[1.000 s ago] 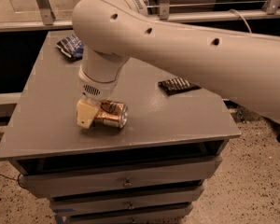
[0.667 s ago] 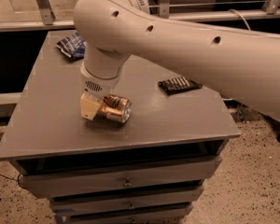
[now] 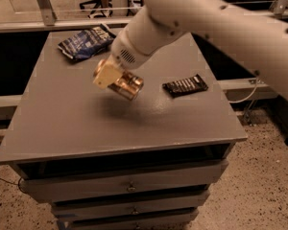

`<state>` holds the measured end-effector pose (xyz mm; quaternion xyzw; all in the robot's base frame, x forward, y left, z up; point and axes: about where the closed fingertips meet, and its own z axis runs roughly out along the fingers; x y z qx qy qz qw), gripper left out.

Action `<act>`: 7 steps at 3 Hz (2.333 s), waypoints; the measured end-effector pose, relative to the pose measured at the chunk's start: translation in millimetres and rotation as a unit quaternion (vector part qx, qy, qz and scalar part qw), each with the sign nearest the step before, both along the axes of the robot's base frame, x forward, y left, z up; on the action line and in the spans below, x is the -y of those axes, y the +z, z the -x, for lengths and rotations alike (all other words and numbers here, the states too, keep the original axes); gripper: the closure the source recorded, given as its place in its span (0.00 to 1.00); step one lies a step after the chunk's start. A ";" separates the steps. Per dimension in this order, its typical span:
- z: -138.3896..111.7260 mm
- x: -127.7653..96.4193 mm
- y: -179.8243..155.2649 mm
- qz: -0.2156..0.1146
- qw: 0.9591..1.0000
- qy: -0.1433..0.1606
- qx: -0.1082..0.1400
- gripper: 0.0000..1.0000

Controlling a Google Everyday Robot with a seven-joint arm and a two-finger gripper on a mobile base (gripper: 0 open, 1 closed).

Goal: Place orange can upright

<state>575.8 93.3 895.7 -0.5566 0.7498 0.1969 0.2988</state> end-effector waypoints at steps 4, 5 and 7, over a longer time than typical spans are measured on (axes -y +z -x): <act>22.7 35.5 91.5 -0.354 0.934 0.027 0.045 1.00; 21.9 34.4 90.0 -0.351 0.935 0.028 0.045 1.00; 32.0 51.4 74.0 -0.370 0.925 0.047 0.074 1.00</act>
Offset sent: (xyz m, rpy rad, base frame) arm -0.0099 -0.0483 0.1070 0.8116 -0.1196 0.1042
